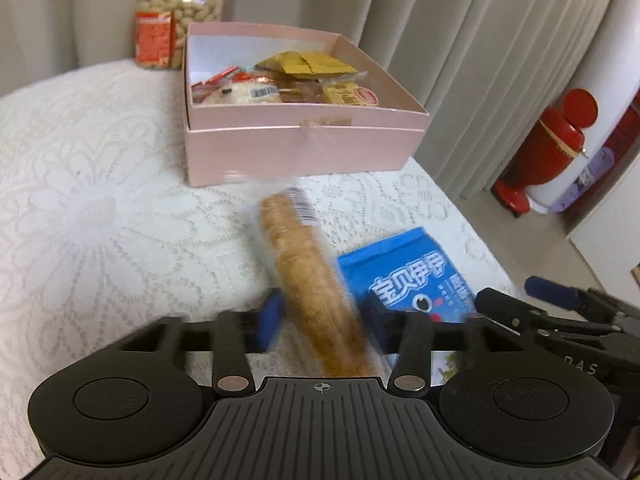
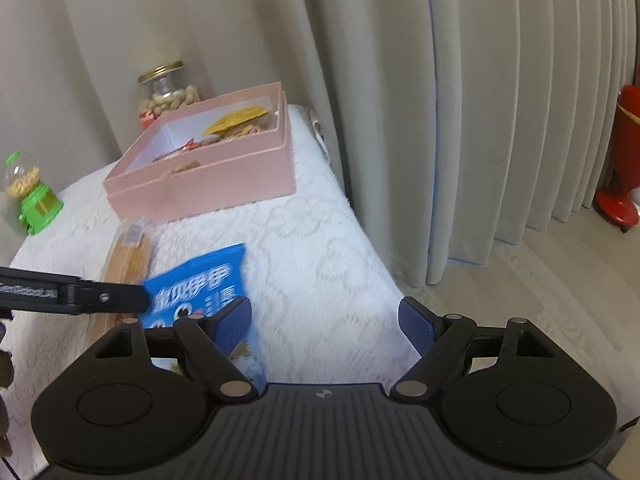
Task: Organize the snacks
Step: 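Grasp the tan breadstick bag with the left gripper while the right grasps the blue seaweed bag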
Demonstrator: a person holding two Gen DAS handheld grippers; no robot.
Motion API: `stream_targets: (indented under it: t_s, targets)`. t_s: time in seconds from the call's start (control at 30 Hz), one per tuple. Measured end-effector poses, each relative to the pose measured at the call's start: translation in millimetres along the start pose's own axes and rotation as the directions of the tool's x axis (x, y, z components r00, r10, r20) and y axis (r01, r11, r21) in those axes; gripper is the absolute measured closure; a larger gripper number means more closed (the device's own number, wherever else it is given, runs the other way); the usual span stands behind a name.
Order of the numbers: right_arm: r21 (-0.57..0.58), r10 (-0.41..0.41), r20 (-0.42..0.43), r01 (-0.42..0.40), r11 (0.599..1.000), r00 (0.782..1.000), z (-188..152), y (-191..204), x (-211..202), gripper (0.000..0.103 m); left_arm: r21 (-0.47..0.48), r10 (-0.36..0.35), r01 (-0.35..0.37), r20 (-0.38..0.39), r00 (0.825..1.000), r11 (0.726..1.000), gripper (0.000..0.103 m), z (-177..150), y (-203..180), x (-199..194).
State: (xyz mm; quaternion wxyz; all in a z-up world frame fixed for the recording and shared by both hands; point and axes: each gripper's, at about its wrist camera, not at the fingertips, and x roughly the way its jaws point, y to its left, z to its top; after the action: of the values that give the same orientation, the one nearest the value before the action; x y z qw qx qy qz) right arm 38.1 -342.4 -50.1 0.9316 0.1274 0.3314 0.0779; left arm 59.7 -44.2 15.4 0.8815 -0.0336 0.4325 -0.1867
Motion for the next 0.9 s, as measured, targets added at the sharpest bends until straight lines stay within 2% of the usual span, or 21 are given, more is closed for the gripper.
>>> stream_targets:
  t_s: [0.1,0.17,0.33,0.43,0.5,0.53,0.7,0.8,0.9]
  targets:
    - [-0.034,0.002,0.018,-0.002,0.999,1.0,-3,8,-7,0.022,-0.006,-0.042,0.042,0.006,0.999,0.999,0.067,-9,7,-11]
    - [-0.063,0.016,0.023,-0.014,0.998,1.0,-4,15,-11,0.022,-0.014,-0.052,0.052,0.007,0.999,0.999,0.067,-17,15,-22]
    - [-0.104,0.087,0.016,-0.084,0.991,0.996,-6,32,-15,0.022,-0.064,0.024,-0.022,0.038,0.999,0.998,0.068,-27,34,-49]
    - [-0.078,0.158,-0.056,-0.163,0.984,0.986,-5,41,-3,0.022,-0.055,0.08,-0.077,0.05,0.996,0.996,0.068,-28,40,-56]
    - [-0.068,0.192,-0.094,-0.199,0.978,0.977,-6,48,4,0.02,-0.065,0.101,-0.099,0.027,0.995,0.993,0.066,-30,45,-52]
    - [-0.086,0.179,-0.087,-0.186,0.979,0.98,-7,54,5,0.016,-0.075,0.094,-0.092,0.028,0.995,0.993,0.066,-31,47,-51]
    - [-0.216,0.133,-0.105,-0.153,0.964,0.986,-12,80,9,0.015,-0.079,0.089,-0.086,0.031,0.996,0.993,0.064,-30,46,-43]
    - [-0.285,0.082,-0.084,-0.103,0.953,0.993,-18,92,11,0.012,-0.074,0.078,-0.076,0.026,0.997,0.994,0.063,-32,45,-43]
    - [-0.261,0.081,-0.072,-0.097,0.96,0.994,-19,93,11,0.01,-0.076,0.083,-0.081,0.035,0.996,0.994,0.063,-34,42,-43]
